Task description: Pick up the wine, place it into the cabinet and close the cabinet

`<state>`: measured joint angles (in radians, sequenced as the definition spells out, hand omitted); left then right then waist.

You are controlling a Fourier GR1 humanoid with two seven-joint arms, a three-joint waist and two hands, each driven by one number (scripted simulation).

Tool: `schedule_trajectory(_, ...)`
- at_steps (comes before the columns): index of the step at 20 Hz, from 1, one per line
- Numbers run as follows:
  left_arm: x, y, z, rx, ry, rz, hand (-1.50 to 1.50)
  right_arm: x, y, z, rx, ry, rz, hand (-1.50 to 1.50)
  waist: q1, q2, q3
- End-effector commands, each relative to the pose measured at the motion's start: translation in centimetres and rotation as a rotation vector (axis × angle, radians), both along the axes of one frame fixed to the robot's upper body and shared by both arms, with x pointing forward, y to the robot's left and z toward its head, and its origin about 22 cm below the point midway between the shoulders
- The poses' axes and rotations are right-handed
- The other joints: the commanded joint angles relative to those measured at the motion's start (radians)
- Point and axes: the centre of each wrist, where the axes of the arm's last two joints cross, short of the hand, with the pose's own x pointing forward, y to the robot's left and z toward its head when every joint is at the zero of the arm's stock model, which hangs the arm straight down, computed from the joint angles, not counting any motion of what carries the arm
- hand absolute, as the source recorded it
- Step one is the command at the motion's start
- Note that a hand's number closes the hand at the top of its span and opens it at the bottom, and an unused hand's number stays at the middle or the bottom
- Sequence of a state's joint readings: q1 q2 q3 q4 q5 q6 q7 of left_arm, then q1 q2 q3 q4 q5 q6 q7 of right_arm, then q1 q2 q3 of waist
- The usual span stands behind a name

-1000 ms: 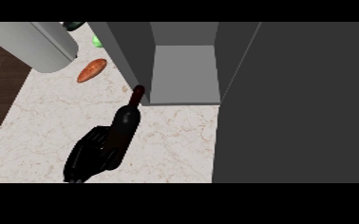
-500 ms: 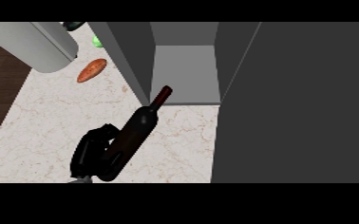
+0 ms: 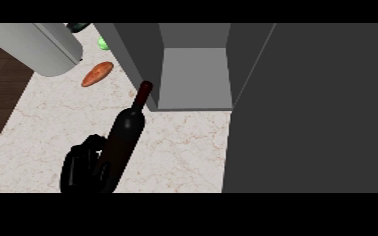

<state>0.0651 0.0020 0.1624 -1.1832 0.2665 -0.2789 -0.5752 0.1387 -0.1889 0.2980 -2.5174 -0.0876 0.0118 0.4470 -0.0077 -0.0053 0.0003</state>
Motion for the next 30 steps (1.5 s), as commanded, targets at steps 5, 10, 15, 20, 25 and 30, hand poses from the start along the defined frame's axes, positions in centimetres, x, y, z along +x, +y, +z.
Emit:
schedule_trajectory(5,1.1,-4.5,4.5,-0.008,-0.068,-0.08,1.5,-2.9,-0.3,2.4,0.054,-0.032,0.057,-1.5,0.005,0.002,0.0)
schedule_trajectory(10,2.0,-6.0,8.2,0.012,-0.076,-0.078,1.5,-3.9,-1.4,2.2,0.059,-0.045,0.073,-1.5,-0.003,0.001,0.001)
schedule_trajectory(15,2.6,-10.1,12.9,0.03,-0.089,-0.089,1.5,-4.4,-0.7,3.3,0.069,-0.058,0.074,-1.5,-0.007,-0.002,0.0)
schedule_trajectory(20,4.5,-13.5,15.5,0.014,-0.053,-0.103,1.5,-3.3,-0.5,2.5,0.073,-0.061,0.069,-1.5,-0.008,0.002,0.0)
schedule_trajectory(25,6.1,-15.3,16.1,0.011,0.003,-0.076,1.5,-2.9,-1.7,2.4,0.043,-0.051,0.06,-1.5,-0.01,0.004,0.001)
schedule_trajectory(30,9.6,-16.5,16.1,0.055,0.041,-0.052,1.5,-3.8,-1.5,2.8,0.048,-0.052,0.062,-1.5,-0.02,0.006,0.0)
